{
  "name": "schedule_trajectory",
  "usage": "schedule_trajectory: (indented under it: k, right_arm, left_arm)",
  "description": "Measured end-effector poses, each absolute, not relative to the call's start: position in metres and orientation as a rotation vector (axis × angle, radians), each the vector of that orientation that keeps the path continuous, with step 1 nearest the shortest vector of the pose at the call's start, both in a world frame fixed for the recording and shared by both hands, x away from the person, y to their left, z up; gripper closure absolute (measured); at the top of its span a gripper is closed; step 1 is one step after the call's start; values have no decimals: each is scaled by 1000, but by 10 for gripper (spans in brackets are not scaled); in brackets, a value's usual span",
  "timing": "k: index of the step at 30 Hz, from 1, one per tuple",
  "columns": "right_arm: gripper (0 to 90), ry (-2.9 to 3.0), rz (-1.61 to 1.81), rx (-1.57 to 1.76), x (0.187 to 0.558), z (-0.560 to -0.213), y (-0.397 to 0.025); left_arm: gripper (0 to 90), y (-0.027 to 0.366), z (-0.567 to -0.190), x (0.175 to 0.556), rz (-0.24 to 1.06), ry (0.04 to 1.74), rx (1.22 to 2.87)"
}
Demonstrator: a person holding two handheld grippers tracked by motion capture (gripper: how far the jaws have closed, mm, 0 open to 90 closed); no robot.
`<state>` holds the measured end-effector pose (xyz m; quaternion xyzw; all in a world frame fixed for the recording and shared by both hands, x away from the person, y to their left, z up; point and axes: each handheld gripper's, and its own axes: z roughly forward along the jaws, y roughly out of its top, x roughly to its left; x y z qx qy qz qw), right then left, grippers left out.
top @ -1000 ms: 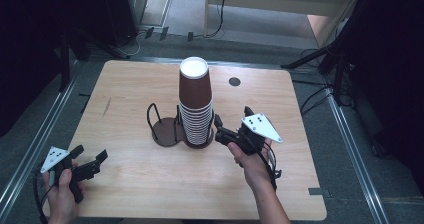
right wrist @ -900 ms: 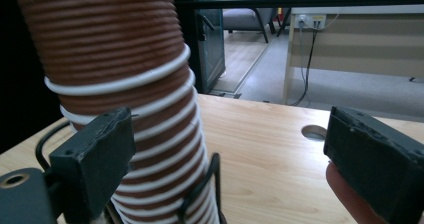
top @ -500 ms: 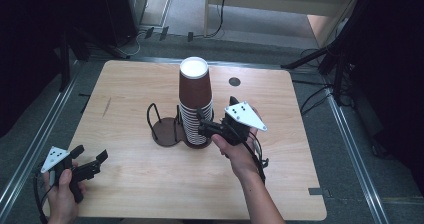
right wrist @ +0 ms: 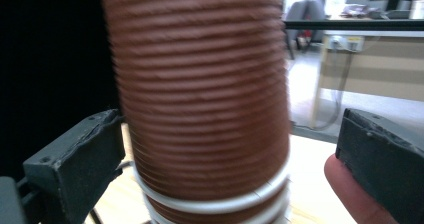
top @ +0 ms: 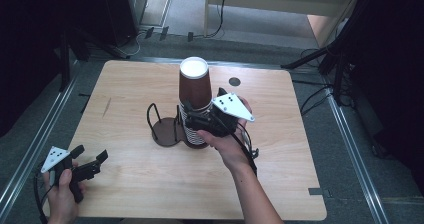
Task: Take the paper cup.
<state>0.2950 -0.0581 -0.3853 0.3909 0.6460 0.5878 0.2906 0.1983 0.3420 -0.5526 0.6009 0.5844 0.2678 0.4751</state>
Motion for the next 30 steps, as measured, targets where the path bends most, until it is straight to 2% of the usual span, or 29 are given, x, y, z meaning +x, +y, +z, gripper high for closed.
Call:
schedule_trajectory:
  k: [14,19,30]
  right_arm:
    - [4,1729,1509,1032,307,-389,-37]
    - [68,1705,1493,1044,305,-390,-35]
    - [84,1692,1492,1009,305,-390,-34]
  left_arm:
    - [73,342,-553,199,651,1430,1472]
    - [73,342,-553,199,651,1429,1473]
    - [74,342,-553,199,650,1430,1477]
